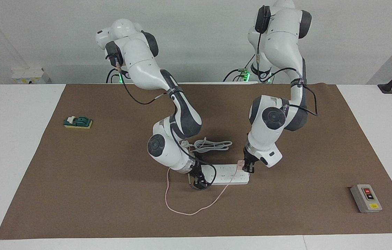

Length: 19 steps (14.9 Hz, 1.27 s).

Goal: Unplug charger and place it aside
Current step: 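Grasp the pink charger with the left gripper while the right gripper holds the strip, then pull the charger out of the strip with the left gripper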

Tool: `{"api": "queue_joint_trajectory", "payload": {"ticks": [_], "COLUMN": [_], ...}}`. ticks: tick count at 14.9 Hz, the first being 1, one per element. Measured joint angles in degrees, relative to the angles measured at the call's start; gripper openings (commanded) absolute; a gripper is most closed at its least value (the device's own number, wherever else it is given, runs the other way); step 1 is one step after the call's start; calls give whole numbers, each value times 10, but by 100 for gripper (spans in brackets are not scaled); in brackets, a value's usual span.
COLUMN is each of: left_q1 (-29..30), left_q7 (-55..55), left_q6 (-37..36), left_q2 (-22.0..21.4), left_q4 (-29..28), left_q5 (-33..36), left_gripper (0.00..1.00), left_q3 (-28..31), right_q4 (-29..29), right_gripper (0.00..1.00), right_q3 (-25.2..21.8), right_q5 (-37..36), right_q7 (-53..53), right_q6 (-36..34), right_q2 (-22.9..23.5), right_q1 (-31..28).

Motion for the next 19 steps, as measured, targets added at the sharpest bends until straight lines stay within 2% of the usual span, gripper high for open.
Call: {"api": "queue_joint_trajectory", "payload": {"ticks": [19], "left_q1": [0], "left_q7": [0], "left_q6": [-7], "left_q2": [0], "left_q4": [4], "left_q5": [1], "left_gripper": [0], "left_q3": [0], "right_q4": [0], "right_gripper": [46], "right_q3": [0], "right_q5": [0], "right_q7": [0], "right_q6": [0], "right_q2": [0], "right_q1": [0]}}
